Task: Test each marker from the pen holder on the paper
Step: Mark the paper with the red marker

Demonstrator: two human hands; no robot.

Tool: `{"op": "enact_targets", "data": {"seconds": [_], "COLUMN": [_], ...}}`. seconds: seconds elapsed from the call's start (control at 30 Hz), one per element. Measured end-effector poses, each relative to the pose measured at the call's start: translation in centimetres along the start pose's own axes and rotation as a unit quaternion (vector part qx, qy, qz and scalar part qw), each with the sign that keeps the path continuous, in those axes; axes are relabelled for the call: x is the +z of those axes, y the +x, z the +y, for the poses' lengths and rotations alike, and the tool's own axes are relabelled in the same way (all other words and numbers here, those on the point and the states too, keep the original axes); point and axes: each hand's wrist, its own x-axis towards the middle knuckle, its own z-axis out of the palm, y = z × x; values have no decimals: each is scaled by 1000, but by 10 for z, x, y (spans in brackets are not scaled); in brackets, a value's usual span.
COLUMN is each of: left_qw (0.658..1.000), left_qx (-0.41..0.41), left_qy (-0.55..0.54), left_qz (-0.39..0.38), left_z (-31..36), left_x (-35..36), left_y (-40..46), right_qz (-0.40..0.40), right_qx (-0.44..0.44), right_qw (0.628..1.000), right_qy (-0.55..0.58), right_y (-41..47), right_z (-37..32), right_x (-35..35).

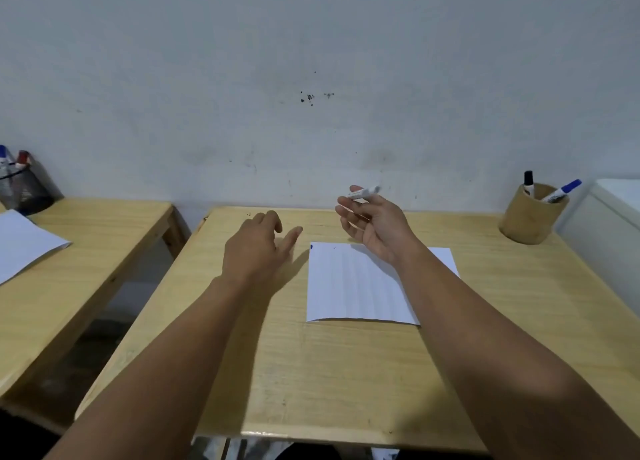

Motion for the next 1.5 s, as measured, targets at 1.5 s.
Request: {"op": "enact_targets", "data": {"seconds": [1.5], "left_qw": [984], "left_qx": [-25], "left_qy": [80], "left_qz": [-155], "left_z": [-3], "left_x": [5], "left_y": [-82], "right_qz": [100], "right_qx": [-129], "right_qw": [899], "right_qy": [-407], "right_y": [2], "right_z": [91], "right_x": [8]}}
